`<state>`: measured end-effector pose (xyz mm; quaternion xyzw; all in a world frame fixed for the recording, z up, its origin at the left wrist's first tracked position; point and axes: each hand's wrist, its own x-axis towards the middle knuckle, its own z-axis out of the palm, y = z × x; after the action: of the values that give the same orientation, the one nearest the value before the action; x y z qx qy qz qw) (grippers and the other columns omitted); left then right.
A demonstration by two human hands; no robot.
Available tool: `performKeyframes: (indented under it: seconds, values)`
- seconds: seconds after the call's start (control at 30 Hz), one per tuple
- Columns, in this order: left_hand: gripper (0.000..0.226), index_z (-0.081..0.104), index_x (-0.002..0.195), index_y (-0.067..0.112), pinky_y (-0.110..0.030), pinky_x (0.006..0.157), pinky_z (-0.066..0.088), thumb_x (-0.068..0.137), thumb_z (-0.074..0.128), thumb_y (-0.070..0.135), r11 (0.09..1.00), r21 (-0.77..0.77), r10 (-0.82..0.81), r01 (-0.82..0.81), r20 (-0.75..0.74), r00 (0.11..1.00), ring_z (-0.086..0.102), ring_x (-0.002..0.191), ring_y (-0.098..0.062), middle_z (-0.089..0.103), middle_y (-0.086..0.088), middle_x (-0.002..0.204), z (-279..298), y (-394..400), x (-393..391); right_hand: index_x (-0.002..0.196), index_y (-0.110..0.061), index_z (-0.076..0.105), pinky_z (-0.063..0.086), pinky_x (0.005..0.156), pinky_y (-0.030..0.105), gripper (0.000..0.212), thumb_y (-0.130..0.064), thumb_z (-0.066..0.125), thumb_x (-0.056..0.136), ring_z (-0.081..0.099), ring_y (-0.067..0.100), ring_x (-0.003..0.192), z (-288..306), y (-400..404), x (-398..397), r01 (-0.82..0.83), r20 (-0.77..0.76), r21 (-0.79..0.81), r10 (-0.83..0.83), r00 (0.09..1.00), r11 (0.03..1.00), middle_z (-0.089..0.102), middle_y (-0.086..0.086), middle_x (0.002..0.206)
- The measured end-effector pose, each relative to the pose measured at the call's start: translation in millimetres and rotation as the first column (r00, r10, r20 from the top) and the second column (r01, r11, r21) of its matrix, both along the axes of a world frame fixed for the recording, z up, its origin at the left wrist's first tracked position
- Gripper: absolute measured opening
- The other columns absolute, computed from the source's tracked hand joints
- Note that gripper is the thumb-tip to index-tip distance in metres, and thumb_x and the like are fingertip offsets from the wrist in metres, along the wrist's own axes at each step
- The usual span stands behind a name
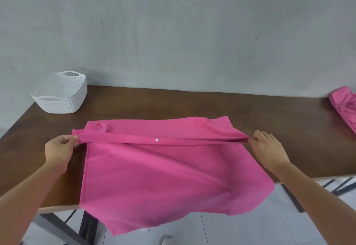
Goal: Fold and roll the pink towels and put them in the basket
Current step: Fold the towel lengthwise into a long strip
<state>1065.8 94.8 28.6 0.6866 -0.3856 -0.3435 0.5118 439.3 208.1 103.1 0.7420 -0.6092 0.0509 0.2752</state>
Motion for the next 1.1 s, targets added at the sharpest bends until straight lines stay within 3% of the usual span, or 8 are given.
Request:
performKeyframes:
  seconds: [0.17,0.33,0.57,0.77,0.87,0.93,1.0,1.1]
  values:
    - [0.014,0.071,0.106,0.003,-0.043,0.100,0.050,0.093,0.067,0.005,0.994,-0.063,-0.090,0.091,0.014,0.996,0.064,0.077,-0.017,0.069,-0.009,0.087,14.8,29.0,7.6,0.069,-0.004,0.067,0.048,0.055,0.043,0.005,-0.002,0.066,0.074,0.055,0.034,0.066,4.0,52.5,15.1,0.195,-0.030,-0.014,-0.195,0.980,0.981,0.053,0.010,0.075]
    - [0.010,0.068,0.101,0.004,-0.044,0.098,0.051,0.093,0.064,0.000,0.981,-0.082,-0.177,0.178,0.025,0.984,0.067,0.078,-0.019,0.069,-0.012,0.088,28.4,54.3,11.0,0.061,-0.009,0.066,0.045,0.050,0.037,0.024,-0.001,0.088,0.061,0.055,0.029,0.063,7.3,86.3,17.8,0.245,-0.072,0.064,-0.240,0.968,0.967,0.057,0.004,0.069]
    - [0.005,0.073,0.087,0.013,-0.047,0.098,0.052,0.087,0.077,0.016,0.969,-0.050,-0.232,0.240,0.127,0.964,0.071,0.092,-0.028,0.076,-0.007,0.089,21.5,107.1,5.8,0.047,-0.013,0.056,0.043,0.040,0.034,0.047,0.017,0.081,0.021,0.051,0.024,0.046,7.9,138.7,6.3,0.154,-0.112,0.216,-0.132,0.985,0.964,0.051,0.000,0.050]
    - [0.008,0.072,0.085,0.005,-0.038,0.089,0.052,0.086,0.077,0.012,0.976,0.000,-0.216,0.218,0.142,0.966,0.070,0.086,-0.024,0.075,-0.008,0.087,10.8,188.6,-22.7,0.045,-0.012,0.058,0.038,0.034,0.028,0.045,0.016,0.084,0.020,0.054,0.023,0.038,-30.8,205.0,-24.0,0.200,-0.024,0.346,-0.204,0.979,0.917,0.051,0.001,0.046]
    - [0.010,0.074,0.081,0.007,-0.035,0.086,0.050,0.085,0.078,0.015,0.968,0.067,-0.249,0.241,0.188,0.950,0.070,0.083,-0.023,0.075,-0.005,0.082,0.0,230.5,-41.3,0.075,-0.014,0.072,0.051,0.054,0.031,0.019,-0.003,0.083,0.065,0.068,0.021,0.066,-49.0,241.2,-36.0,0.313,-0.125,0.472,-0.289,0.949,0.824,0.063,0.000,0.072]
    - [0.010,0.074,0.077,0.008,-0.034,0.084,0.050,0.085,0.079,0.013,0.956,0.130,-0.284,0.262,0.201,0.938,0.069,0.082,-0.026,0.075,-0.007,0.080,-5.9,253.6,-54.1,0.097,-0.023,0.064,0.044,0.071,0.024,0.006,-0.023,0.058,0.097,0.063,0.016,0.087,-64.9,265.0,-48.8,0.347,-0.189,0.621,-0.295,0.937,0.703,0.057,-0.004,0.093]
    - [0.011,0.073,0.073,0.009,-0.034,0.084,0.050,0.083,0.079,0.008,0.949,0.188,-0.288,0.254,0.182,0.940,0.068,0.083,-0.028,0.074,-0.010,0.080,-9.7,274.6,-65.5,0.094,-0.026,0.056,0.038,0.071,0.021,0.011,-0.029,0.049,0.102,0.055,0.014,0.083,-72.2,284.5,-56.6,0.329,-0.171,0.731,-0.306,0.937,0.599,0.052,-0.005,0.096]
    - [0.011,0.074,0.073,0.011,-0.039,0.090,0.051,0.081,0.082,0.011,0.951,0.245,-0.239,0.187,0.206,0.949,0.068,0.088,-0.029,0.074,-0.010,0.084,-16.6,299.4,-78.6,0.100,-0.023,0.066,0.042,0.069,0.019,0.018,-0.020,0.049,0.100,0.060,0.010,0.083,-81.9,303.8,-79.5,0.345,-0.119,0.664,-0.361,0.925,0.664,0.054,-0.007,0.091]
